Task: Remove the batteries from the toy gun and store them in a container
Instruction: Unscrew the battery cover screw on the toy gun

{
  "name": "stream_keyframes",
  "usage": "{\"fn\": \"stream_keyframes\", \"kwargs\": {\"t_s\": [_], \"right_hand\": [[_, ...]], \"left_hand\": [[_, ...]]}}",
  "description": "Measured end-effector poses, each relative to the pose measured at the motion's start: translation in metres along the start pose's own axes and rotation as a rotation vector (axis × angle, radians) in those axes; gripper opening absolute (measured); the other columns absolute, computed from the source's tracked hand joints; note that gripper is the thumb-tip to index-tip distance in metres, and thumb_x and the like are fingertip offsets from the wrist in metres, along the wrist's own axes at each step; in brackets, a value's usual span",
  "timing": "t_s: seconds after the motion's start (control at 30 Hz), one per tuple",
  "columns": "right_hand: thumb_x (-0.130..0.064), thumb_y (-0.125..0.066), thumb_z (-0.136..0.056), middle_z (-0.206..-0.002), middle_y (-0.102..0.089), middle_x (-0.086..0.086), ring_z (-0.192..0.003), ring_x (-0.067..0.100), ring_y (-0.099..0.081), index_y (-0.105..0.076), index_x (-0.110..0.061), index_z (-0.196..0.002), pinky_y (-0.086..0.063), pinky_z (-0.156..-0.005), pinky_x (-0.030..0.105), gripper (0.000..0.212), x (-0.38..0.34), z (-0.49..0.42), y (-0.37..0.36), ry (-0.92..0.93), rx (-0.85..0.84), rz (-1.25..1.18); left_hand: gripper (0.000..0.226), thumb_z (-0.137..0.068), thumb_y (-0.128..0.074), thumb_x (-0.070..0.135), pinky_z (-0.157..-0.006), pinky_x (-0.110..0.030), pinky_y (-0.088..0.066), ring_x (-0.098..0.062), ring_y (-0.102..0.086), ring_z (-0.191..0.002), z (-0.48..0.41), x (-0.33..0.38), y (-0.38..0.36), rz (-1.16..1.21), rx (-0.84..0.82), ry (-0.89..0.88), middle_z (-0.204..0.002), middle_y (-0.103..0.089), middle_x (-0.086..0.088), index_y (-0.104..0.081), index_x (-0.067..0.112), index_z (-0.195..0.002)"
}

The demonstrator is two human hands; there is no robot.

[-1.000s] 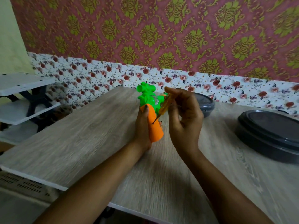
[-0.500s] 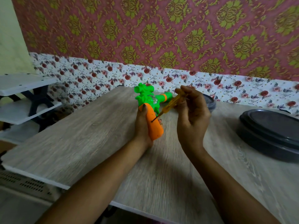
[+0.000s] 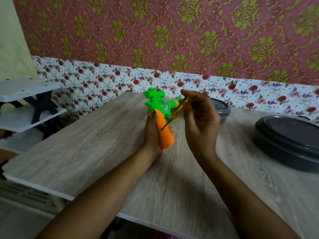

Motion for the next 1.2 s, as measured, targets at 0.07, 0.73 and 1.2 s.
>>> {"fn": "stream_keyframes", "kwargs": {"t_s": [0.07, 0.73, 1.2], "right_hand": [[-0.004, -0.062, -0.081, -0.093, -0.061, 0.016, -0.088, 0.023, -0.064, -0.059, -0.025, -0.092, -0.052, -0.075, 0.022, 0.023, -0.002, 0.0, 0.0, -0.004, 0.012, -0.031], [0.001, -0.05, -0.088, -0.096, -0.063, -0.002, -0.09, 0.003, -0.063, -0.056, -0.018, -0.112, -0.05, -0.08, 0.019, 0.031, 0.0, -0.001, 0.002, 0.016, 0.003, 0.04], [-0.004, -0.055, -0.088, -0.097, -0.064, 0.004, -0.089, 0.003, -0.062, -0.057, -0.023, -0.108, -0.049, -0.079, 0.019, 0.027, 0.0, -0.001, 0.004, 0.011, 0.009, 0.04]], "left_hand": [[0.082, -0.068, -0.063, 0.058, -0.105, -0.046, -0.035, -0.032, -0.052, -0.116, -0.001, -0.001, -0.002, -0.004, -0.025, -0.008, -0.139, -0.05, -0.017, -0.044, 0.021, -0.139], [0.088, -0.067, -0.058, 0.057, -0.054, -0.023, -0.049, -0.013, -0.059, -0.059, -0.009, -0.007, 0.007, -0.051, 0.004, 0.014, -0.089, -0.059, -0.007, -0.039, 0.014, -0.141], [0.093, -0.059, -0.064, 0.06, -0.058, -0.024, -0.048, -0.013, -0.057, -0.067, -0.014, -0.011, 0.008, -0.041, -0.044, 0.026, -0.099, -0.061, -0.005, -0.042, 0.018, -0.139]]}}
Point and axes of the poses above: each hand's wrist, its own z-axis away from the middle knuckle, its own y-axis out of the back of the hand, x = y × z, the point moved 9 cm from there along -z, towards the middle knuckle
